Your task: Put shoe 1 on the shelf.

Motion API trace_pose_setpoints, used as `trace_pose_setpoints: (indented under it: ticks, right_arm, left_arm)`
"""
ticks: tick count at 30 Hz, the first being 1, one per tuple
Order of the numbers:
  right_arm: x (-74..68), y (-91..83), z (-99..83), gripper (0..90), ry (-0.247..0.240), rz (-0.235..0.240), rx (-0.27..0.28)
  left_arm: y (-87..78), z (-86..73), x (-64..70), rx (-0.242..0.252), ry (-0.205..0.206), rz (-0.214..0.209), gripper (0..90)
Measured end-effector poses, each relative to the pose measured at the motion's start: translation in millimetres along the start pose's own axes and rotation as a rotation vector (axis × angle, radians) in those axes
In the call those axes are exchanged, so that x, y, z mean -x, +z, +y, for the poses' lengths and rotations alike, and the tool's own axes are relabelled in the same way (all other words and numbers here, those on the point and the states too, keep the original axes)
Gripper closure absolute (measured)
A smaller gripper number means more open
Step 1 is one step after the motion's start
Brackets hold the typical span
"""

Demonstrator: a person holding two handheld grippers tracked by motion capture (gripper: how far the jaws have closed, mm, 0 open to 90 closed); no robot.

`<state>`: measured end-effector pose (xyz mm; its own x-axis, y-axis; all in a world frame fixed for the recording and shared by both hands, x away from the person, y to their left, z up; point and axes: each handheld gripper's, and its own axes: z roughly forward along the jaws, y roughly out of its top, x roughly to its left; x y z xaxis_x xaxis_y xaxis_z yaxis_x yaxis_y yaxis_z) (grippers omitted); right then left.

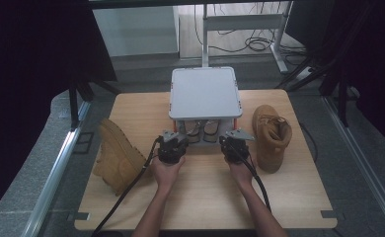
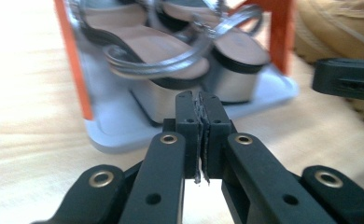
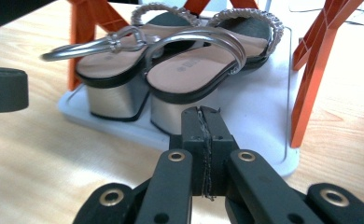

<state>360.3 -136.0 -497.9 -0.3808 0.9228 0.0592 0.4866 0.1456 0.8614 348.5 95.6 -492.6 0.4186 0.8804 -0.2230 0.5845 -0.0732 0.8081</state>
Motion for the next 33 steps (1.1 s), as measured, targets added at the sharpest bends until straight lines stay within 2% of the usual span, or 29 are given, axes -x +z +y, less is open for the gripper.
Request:
trace_pose_setpoints:
  ticks: [4,7,10,15,20,23,29,33]
  right_arm:
    - [-0.8,-14.3,-5.3,85.6,-0.009,0.048,-0.002]
    - [-0.8,-23.7,-11.0,76.0,-0.018,0.098,-0.005]
    - [-1.0,-31.3,-16.2,66.2,-0.014,0.107,-0.016]
    - [1.5,-42.9,-25.7,58.0,-0.008,0.111,-0.029]
    - [6.0,-52.8,-37.9,53.6,-0.014,0.127,-0.041]
    - [8.3,-59.1,-44.1,51.3,-0.019,0.158,-0.037]
    - [9.6,-69.8,-48.5,47.7,-0.028,0.237,-0.018]
    - [10.5,-76.1,-49.6,46.6,-0.028,0.252,-0.012]
  left_arm:
    - [-11.4,-4.8,2.0,-0.006,0.024,-0.018,83.0]
    - [-16.0,-9.1,8.4,-0.027,0.083,-0.019,72.4]
    - [-22.5,-12.7,11.6,-0.038,0.109,-0.028,64.1]
    - [-34.0,-18.5,8.9,-0.04,0.107,-0.035,54.2]
    - [-45.9,-25.2,3.8,-0.041,0.097,-0.071,48.8]
    - [-53.1,-28.0,2.1,-0.038,0.094,-0.089,46.2]
    - [-64.4,-41.7,3.4,-0.043,0.114,-0.109,42.7]
    - [-71.9,-49.3,2.5,-0.045,0.125,-0.114,41.8]
